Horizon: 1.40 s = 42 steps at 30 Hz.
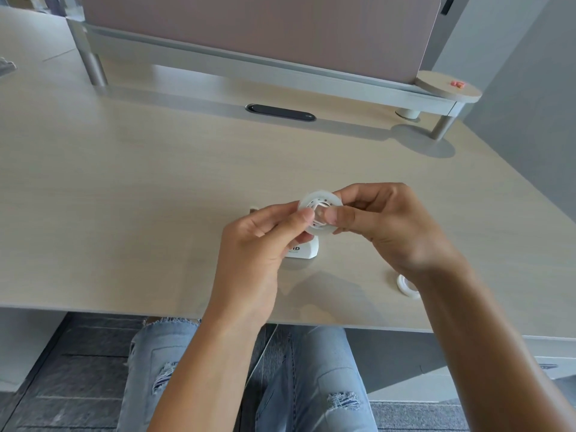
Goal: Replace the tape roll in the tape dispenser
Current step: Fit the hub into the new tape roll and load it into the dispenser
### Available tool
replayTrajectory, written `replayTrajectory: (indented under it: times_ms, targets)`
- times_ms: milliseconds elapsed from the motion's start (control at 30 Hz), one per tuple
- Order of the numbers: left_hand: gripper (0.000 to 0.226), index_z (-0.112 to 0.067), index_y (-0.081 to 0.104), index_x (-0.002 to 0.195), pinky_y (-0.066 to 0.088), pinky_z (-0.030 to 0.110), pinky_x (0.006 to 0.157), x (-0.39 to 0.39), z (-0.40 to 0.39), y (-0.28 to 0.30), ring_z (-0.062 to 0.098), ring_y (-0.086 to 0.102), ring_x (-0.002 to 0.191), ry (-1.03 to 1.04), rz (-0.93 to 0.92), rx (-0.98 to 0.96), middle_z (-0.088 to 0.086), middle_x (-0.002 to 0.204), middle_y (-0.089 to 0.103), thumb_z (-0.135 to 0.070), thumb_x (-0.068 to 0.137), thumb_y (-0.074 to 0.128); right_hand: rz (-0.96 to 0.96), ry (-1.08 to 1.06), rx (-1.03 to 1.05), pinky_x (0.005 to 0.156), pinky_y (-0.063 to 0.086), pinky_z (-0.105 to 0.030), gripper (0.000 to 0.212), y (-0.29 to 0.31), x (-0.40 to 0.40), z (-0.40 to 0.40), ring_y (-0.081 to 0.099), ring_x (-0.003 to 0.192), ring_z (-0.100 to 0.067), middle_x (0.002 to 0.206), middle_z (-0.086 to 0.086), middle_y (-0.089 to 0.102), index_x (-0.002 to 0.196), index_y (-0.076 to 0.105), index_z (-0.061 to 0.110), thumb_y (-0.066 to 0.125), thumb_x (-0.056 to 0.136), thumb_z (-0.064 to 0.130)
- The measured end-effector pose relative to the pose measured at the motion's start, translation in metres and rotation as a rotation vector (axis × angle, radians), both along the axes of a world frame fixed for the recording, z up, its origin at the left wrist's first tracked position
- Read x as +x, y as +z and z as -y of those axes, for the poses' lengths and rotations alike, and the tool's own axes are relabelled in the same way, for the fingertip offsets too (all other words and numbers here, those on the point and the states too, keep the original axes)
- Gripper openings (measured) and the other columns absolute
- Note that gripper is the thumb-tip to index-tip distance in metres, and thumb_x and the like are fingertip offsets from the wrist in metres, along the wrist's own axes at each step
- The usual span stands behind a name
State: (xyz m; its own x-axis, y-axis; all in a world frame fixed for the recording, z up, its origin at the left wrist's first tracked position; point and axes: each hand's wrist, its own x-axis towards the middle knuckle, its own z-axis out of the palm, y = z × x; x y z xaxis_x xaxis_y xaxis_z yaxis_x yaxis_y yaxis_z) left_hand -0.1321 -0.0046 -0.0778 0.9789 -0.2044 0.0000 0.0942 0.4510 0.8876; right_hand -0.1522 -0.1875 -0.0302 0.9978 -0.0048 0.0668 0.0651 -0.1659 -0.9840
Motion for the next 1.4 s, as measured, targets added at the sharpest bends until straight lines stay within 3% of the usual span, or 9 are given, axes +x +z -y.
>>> replayTrajectory:
  times_ms: [200,367,433,533,633,733,933,1167,1400]
  targets:
    - [0.031,0.003,0.08,0.097,0.059,0.036,0.092,0.001,0.0,0.002,0.027,0.072,0.097,-0.059,-0.05,-0.124,0.031,0.109,0.077,-0.017,0.074,0.078,0.001,0.033,0.062,0.084,0.055,-0.039,0.031,0.002,0.0,0.0,0.072,0.086,-0.028,0.09,-0.014,0.083,0.086,0.084,0.01,0.089,0.062,0.029]
    - [0.028,0.001,0.081,0.1,0.061,0.035,0.091,-0.001,0.001,-0.002,0.028,0.073,0.1,-0.059,-0.061,-0.124,0.018,0.101,0.081,-0.018,0.078,0.079,0.007,0.03,0.053,0.081,0.055,-0.036,0.029,-0.001,0.001,0.001,0.072,0.086,-0.026,0.091,-0.013,0.083,0.085,0.084,0.012,0.09,0.063,0.03]
    - [0.022,-0.006,0.082,0.104,0.06,0.038,0.096,-0.005,0.002,-0.001,0.027,0.078,0.1,0.056,0.007,0.042,0.014,0.102,0.083,-0.019,0.087,0.08,0.023,-0.005,-0.004,0.08,0.056,-0.031,0.026,-0.004,0.003,0.0,0.071,0.085,-0.023,0.093,-0.013,0.083,0.09,0.083,0.008,0.089,0.071,0.024]
    - [0.026,-0.012,0.077,0.118,0.056,0.018,0.086,-0.012,0.004,-0.006,0.006,0.076,0.095,0.339,0.167,0.351,-0.002,0.102,0.08,-0.02,0.093,0.076,0.09,-0.161,-0.125,0.079,0.06,-0.025,0.017,-0.011,0.01,-0.001,0.078,0.082,-0.016,0.09,-0.002,0.084,0.093,0.081,0.008,0.088,0.08,0.017]
    - [0.026,-0.01,0.073,0.119,0.054,0.024,0.087,-0.017,0.001,-0.021,0.019,0.07,0.097,0.607,0.365,0.559,0.001,0.106,0.072,-0.018,0.094,0.071,0.139,-0.23,-0.312,0.082,0.063,-0.031,0.017,-0.019,0.019,0.001,0.079,0.087,-0.021,0.091,0.0,0.083,0.093,0.081,0.015,0.089,0.081,0.024]
    - [0.029,-0.008,0.072,0.119,0.043,0.018,0.091,-0.016,-0.001,-0.034,0.027,0.058,0.103,0.724,0.447,0.752,0.006,0.112,0.067,-0.012,0.09,0.074,0.148,-0.183,-0.414,0.072,0.056,-0.022,0.015,-0.022,0.024,0.0,0.073,0.076,-0.011,0.088,0.004,0.081,0.093,0.081,0.016,0.089,0.082,0.022]
    - [0.05,-0.007,0.062,0.131,0.035,0.02,0.102,-0.011,0.002,-0.044,0.029,0.053,0.12,0.624,0.433,0.861,0.011,0.128,0.062,-0.014,0.085,0.081,0.159,-0.122,-0.558,0.08,0.059,-0.039,0.014,-0.025,0.025,-0.007,0.073,0.078,-0.012,0.087,0.008,0.081,0.094,0.082,0.026,0.088,0.082,0.028]
    - [0.06,-0.012,0.058,0.136,0.039,0.022,0.099,-0.009,0.001,-0.044,0.026,0.058,0.125,0.544,0.383,0.917,0.005,0.134,0.061,-0.02,0.082,0.082,0.18,-0.077,-0.749,0.068,0.049,-0.011,0.014,-0.017,0.028,-0.01,0.071,0.081,-0.003,0.085,0.012,0.077,0.093,0.082,0.025,0.088,0.081,0.024]
    - [0.065,-0.013,0.057,0.138,0.048,0.034,0.093,-0.009,0.001,-0.044,0.028,0.062,0.121,0.522,0.382,0.985,0.005,0.134,0.062,-0.026,0.08,0.084,0.068,0.004,-0.795,0.074,0.058,-0.024,0.014,-0.002,0.038,-0.011,0.072,0.077,-0.008,0.082,0.009,0.078,0.091,0.084,0.027,0.09,0.078,0.03]
